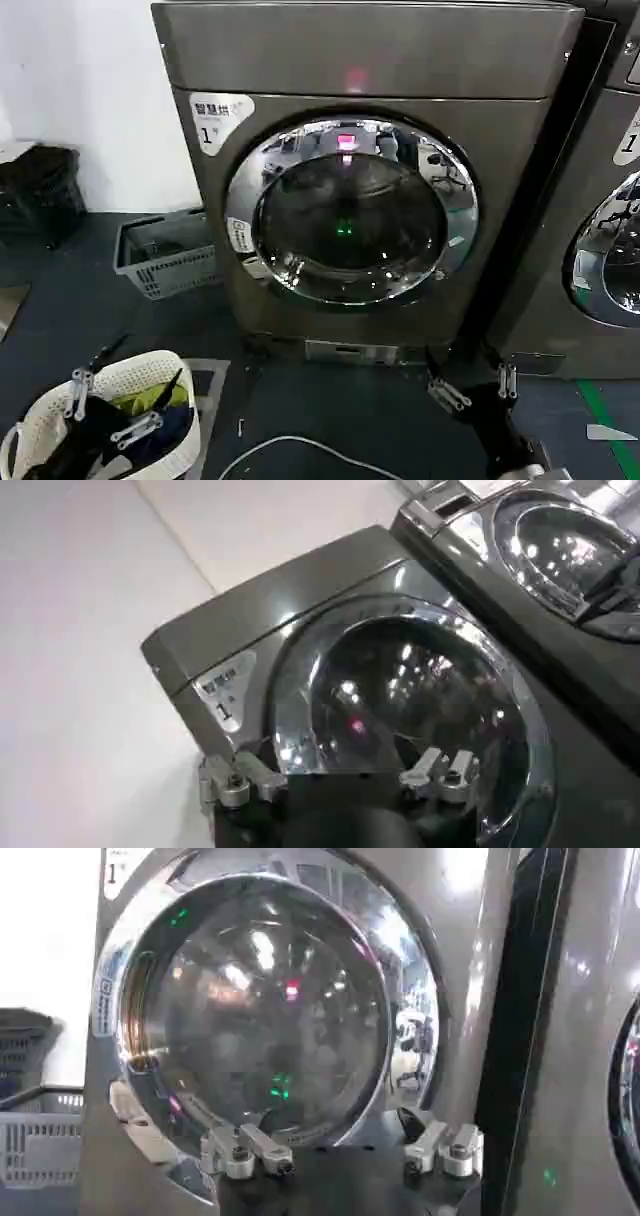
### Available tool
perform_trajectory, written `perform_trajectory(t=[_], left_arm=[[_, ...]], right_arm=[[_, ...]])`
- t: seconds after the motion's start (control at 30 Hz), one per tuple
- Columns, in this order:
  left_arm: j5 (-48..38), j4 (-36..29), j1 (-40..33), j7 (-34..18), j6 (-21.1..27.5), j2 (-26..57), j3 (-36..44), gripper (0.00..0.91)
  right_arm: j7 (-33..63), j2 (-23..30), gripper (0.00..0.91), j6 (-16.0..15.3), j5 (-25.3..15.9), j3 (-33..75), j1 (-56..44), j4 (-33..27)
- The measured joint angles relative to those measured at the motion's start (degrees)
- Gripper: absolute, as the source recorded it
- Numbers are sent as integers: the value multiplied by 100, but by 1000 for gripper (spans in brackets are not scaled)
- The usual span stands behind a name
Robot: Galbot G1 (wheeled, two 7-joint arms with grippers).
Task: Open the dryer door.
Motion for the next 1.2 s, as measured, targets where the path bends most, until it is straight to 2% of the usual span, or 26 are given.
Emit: perform_trajectory(t=[0.37, 0.73, 1.0, 1.2], left_arm=[[1, -118, 70, 10, 42, -16, 14, 907], [68, -272, 259, 39, 31, -39, -29, 907], [233, -391, 385, 59, 33, -202, -40, 907], [330, -459, 448, 60, 34, -352, -47, 907]], right_arm=[[-111, -936, 907, 38, 437, -292, 819, -537], [-482, -1908, 907, 197, 976, -1135, 2247, -1363], [-674, -2254, 907, 417, 1340, -1950, 3405, -1992], [-739, -2258, 907, 503, 1435, -2488, 4259, -2414]])
